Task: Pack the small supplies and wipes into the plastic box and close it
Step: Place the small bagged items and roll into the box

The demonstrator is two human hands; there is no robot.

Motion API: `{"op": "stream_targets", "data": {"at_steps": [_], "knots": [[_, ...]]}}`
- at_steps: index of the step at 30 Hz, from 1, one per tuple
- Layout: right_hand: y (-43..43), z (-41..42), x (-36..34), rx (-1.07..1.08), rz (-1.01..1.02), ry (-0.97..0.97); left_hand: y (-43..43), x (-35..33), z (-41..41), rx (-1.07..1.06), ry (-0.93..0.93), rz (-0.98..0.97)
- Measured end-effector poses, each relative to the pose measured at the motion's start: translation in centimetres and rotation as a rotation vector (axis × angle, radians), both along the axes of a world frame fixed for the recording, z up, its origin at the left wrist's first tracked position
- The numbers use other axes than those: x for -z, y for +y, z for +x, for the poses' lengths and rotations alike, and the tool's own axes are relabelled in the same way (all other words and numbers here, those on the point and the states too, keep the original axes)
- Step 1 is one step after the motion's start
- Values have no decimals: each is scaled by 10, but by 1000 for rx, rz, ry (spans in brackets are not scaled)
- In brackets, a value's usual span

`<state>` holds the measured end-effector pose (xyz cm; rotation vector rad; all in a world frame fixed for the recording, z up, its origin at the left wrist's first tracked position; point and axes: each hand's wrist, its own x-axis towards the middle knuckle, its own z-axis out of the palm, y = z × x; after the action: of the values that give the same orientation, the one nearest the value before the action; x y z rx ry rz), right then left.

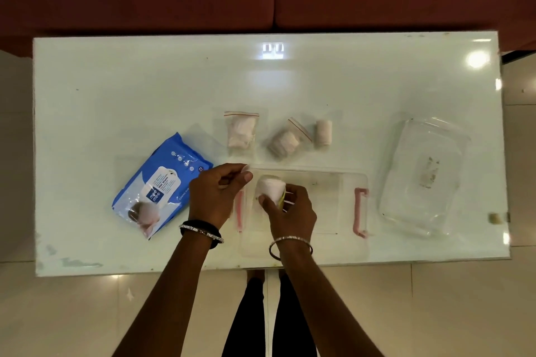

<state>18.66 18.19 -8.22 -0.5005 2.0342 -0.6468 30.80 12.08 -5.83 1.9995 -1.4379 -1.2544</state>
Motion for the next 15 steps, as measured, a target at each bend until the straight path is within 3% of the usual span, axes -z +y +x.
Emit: {"op": "stream_targets", "data": {"at_steps": [9, 15], "knots": [[-19, -1, 13, -176, 115, 85, -1, 6, 4, -13, 41, 37], [-11, -34, -30, -143, 103, 171, -26, 17, 5, -265, -39, 42]]}}
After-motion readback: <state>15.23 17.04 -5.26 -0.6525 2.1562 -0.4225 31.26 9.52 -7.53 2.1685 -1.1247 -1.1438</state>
